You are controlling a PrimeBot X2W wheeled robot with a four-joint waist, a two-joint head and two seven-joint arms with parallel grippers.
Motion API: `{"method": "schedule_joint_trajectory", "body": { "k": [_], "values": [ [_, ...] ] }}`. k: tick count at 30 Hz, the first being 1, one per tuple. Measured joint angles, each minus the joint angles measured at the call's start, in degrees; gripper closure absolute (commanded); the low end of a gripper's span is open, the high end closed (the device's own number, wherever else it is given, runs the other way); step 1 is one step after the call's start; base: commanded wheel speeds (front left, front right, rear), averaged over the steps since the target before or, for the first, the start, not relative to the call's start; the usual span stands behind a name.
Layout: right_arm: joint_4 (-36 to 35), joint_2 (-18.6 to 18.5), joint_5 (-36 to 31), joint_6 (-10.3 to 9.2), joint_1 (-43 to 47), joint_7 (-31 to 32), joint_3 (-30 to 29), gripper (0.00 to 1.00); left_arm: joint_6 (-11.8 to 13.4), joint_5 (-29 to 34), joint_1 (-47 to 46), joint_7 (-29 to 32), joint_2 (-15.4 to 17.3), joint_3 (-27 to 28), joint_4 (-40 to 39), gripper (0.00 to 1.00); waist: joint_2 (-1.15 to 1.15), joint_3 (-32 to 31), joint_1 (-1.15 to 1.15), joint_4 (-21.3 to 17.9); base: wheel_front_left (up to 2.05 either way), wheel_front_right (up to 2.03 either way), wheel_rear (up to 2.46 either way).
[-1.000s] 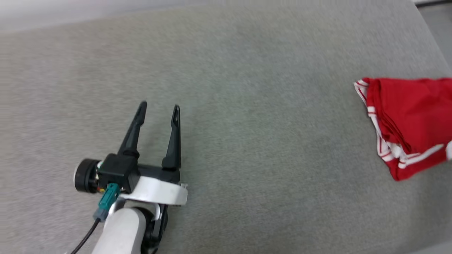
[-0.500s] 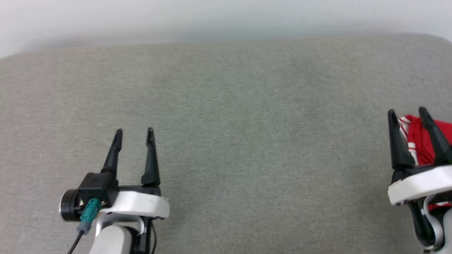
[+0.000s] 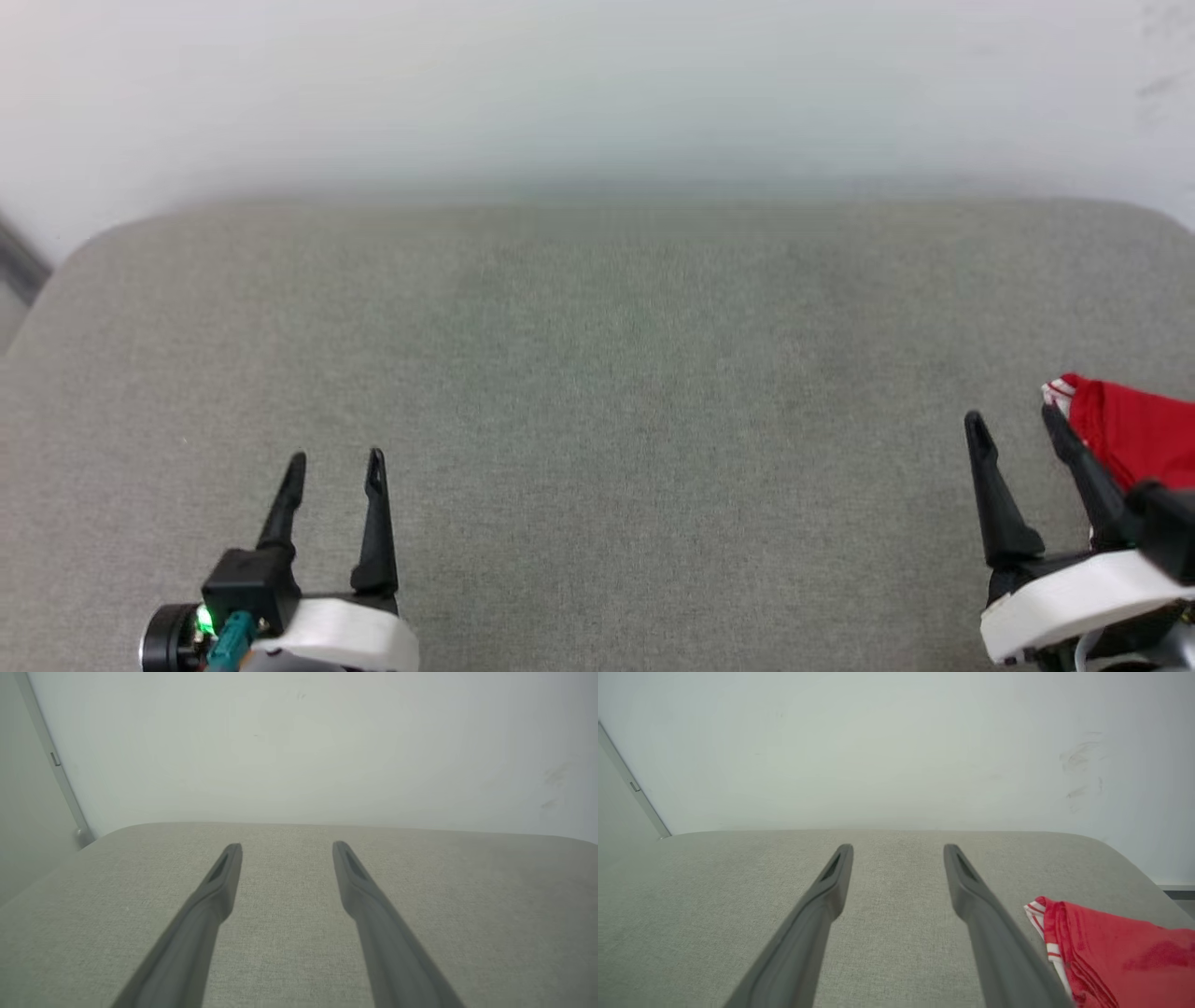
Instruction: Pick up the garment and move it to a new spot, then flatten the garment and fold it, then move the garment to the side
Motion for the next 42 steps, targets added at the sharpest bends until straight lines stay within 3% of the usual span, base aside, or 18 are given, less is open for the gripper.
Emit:
{"method": "schedule_joint_trajectory", "body": {
  "k": [8,30,31,35,42],
  "values": [
    [-1.14,0.56,-0.83,-0.01,2.74,0.82,-0.22,0.00,-0.74,0.11,1.77,0.00,-0.16,-0.52,1.79,0.00,0.00,-3.08,0.00,0.15,0.00,0.00,0.00],
    [-0.57,0.18,-0.89,-0.01,2.48,-0.29,0.42,0.00,-2.26,1.07,0.82,0.00,-1.07,0.68,3.13,0.00,0.00,-2.56,0.00,0.76,0.00,0.00,0.00],
    [-0.49,0.15,-0.81,-0.01,2.48,-0.30,0.40,1.00,-2.47,1.08,0.80,0.00,-1.15,0.71,3.16,1.00,0.00,-2.51,0.00,0.79,0.00,0.00,0.00],
    [1.57,0.57,-0.08,0.00,3.15,-0.18,0.54,1.00,-2.49,0.27,1.96,0.59,-1.72,0.63,5.06,1.00,0.00,-2.50,0.01,0.79,0.00,0.00,0.00],
    [3.53,0.65,7.57,0.00,2.94,0.31,0.34,1.00,-3.33,-7.19,1.71,2.75,-1.93,1.82,5.69,1.00,0.00,-2.48,0.01,0.76,0.00,0.00,0.00]
  ]
}}
